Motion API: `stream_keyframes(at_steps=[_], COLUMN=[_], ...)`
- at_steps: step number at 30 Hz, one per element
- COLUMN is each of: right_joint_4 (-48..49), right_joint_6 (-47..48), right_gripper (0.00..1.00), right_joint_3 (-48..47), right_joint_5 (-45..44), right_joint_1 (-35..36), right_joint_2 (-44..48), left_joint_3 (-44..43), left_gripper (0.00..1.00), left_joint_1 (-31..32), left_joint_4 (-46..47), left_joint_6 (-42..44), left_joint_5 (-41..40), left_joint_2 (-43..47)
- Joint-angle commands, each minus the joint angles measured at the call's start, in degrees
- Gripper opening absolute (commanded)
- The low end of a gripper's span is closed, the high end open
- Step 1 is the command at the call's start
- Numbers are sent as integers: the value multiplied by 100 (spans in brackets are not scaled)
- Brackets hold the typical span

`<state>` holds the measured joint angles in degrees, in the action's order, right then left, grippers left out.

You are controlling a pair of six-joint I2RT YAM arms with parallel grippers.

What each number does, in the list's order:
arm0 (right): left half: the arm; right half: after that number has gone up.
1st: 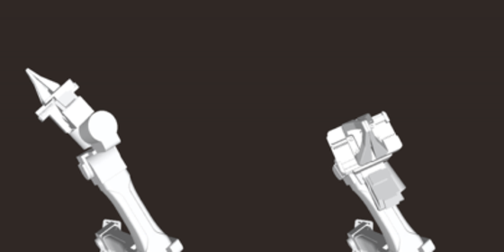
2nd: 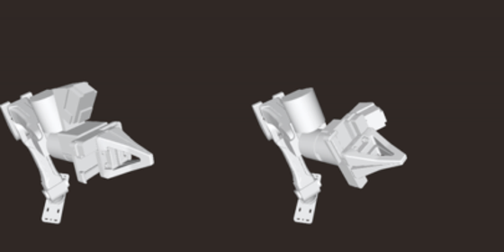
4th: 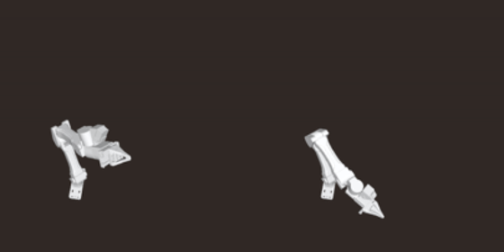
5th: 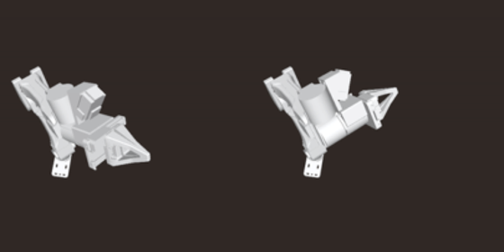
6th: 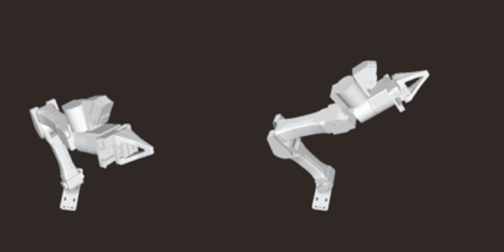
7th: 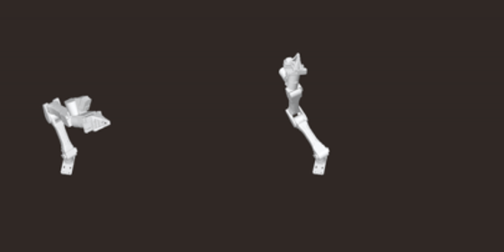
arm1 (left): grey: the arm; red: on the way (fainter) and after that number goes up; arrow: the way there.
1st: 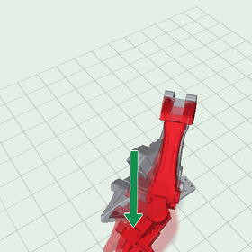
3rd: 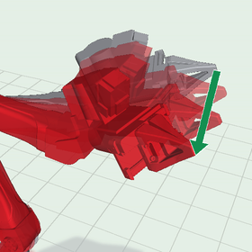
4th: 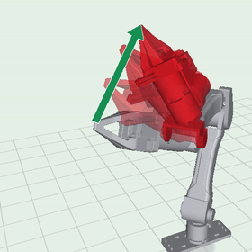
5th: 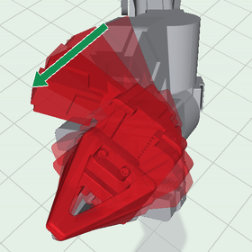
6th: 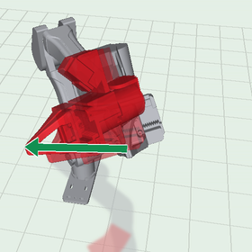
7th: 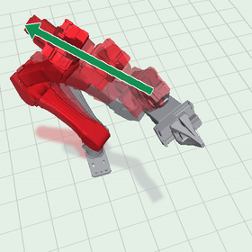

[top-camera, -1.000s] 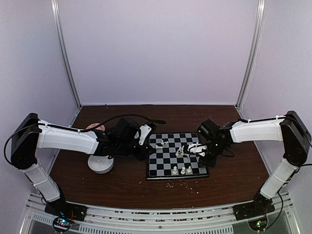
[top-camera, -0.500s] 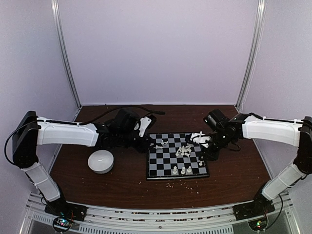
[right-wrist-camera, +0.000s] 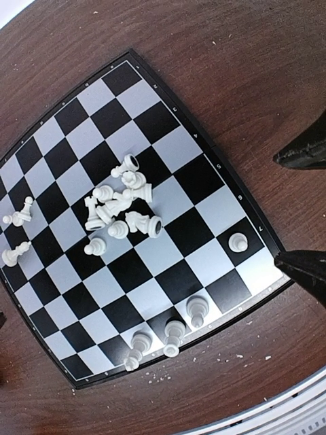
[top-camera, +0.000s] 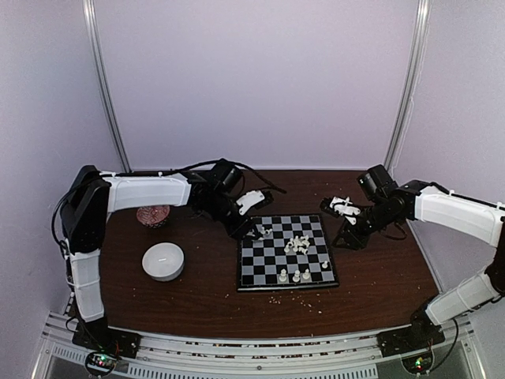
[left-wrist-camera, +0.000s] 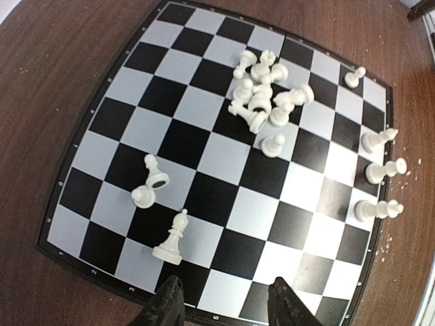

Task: Set up the chess pieces on the board
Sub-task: Place the pawn at h2, then pick up the bishop from the chessboard.

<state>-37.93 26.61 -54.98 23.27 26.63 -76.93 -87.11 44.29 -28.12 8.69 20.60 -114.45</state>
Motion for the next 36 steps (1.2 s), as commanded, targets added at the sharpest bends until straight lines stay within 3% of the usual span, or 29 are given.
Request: stream_keyframes(at_steps=[1, 16, 26, 36], right_joint_4=[181, 137, 96, 58], right_joint_6=[-75, -51, -25, -23], right_gripper=[42, 42, 42, 42], right_joint_3=[142, 104, 102, 61], right_joint_5=[185, 333, 354, 424], right_joint_1=[-168, -221, -230, -229], right_joint_2=[142, -48, -155, -320], left_joint_3=[-607, -1264, -1595, -1541], left_gripper=[43, 42, 40, 29], left_joint_1=[-35, -56, -59, -60], left_joint_4=[-822, -931, -990, -1114], left_joint_6=[1088, 1477, 1758, 1784], left_joint_5=[-91, -901, -842, -614], left_joint_2=[-430, -1092, -1420, -1590])
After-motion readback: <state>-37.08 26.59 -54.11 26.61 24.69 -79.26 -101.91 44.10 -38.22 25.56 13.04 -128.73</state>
